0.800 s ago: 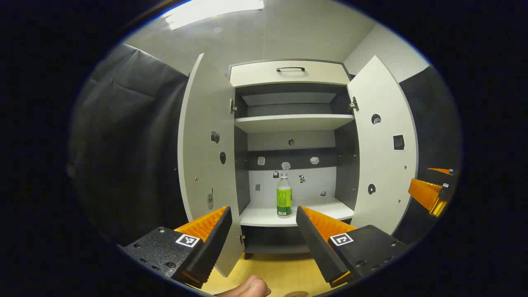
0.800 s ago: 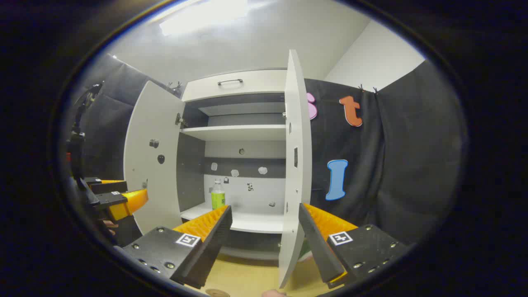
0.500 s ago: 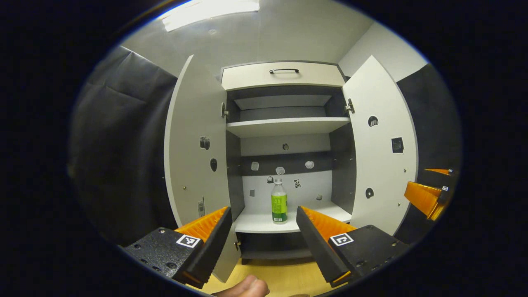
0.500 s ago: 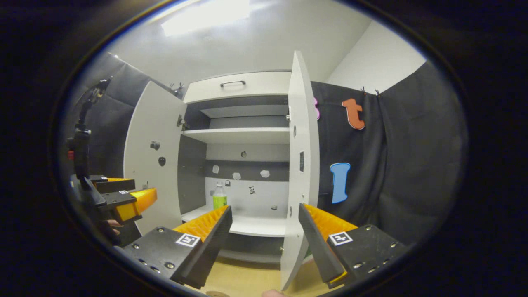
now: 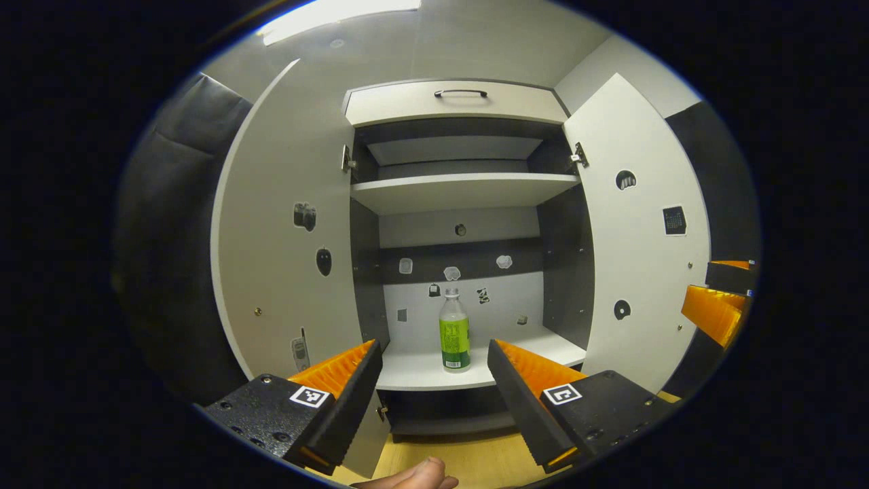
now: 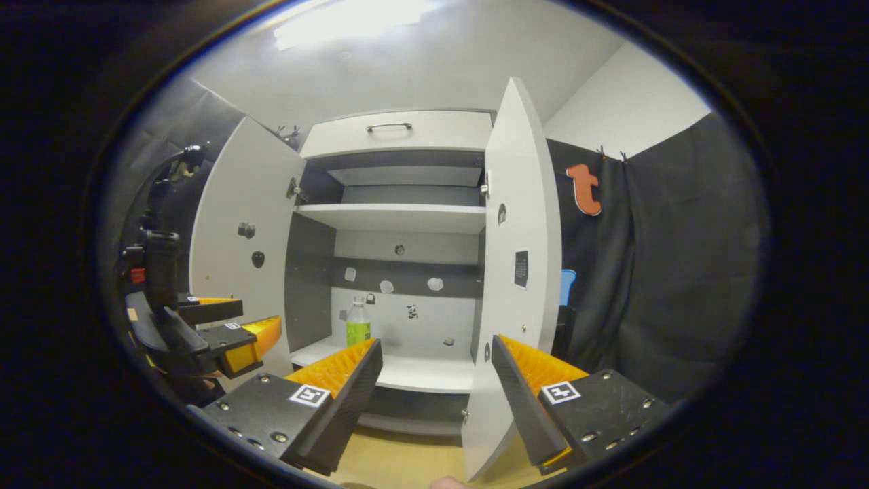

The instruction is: Grasp the bottle in the cabinet with the left hand and place it on the coaster, then close the right door with the right hand and the left door with the left hand.

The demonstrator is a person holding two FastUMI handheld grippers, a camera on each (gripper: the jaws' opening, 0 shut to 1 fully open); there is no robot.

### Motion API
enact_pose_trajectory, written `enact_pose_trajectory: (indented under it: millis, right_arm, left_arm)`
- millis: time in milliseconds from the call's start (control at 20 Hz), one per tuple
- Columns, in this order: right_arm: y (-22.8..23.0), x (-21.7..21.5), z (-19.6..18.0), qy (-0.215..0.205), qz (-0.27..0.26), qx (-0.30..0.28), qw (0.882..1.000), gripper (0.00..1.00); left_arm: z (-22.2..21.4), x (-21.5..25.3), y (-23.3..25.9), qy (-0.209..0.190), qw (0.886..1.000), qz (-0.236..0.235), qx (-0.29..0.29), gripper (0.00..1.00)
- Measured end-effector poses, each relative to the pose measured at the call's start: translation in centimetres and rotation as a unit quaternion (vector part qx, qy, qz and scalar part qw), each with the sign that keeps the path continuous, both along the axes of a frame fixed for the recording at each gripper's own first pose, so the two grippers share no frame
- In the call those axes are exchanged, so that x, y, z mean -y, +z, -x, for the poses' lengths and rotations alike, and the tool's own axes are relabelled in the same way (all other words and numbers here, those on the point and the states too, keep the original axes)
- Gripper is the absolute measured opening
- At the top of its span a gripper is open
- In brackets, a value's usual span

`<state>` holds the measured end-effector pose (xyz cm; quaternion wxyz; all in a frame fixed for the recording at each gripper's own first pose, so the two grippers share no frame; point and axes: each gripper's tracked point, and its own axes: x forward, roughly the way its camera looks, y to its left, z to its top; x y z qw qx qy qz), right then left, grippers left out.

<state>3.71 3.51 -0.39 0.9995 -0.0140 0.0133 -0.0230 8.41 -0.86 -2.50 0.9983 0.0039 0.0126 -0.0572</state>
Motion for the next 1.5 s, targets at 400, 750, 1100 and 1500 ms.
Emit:
enact_pose_trajectory:
  millis: [400,750,1100,1500]
  right_arm:
    - [-1.0,-0.2,-1.4,-0.012,0.008,-0.007,1.000,0.97]
    - [-1.7,0.3,-3.0,-0.029,0.009,-0.022,0.999,0.97]
    - [-2.5,1.7,-3.0,-0.052,0.014,-0.037,0.998,0.97]
    - [-2.3,3.7,-1.2,-0.074,0.022,-0.037,0.996,0.97]
  left_arm:
    - [-5.6,1.4,-4.0,-0.016,0.999,0.012,-0.027,0.99]
    - [-14.1,3.1,-5.9,-0.030,0.999,0.023,-0.005,0.99]
    - [-22.2,5.0,-9.1,-0.026,0.999,0.024,-0.013,0.99]
    - [-27.0,5.5,-10.6,-0.016,0.999,0.018,-0.034,0.98]
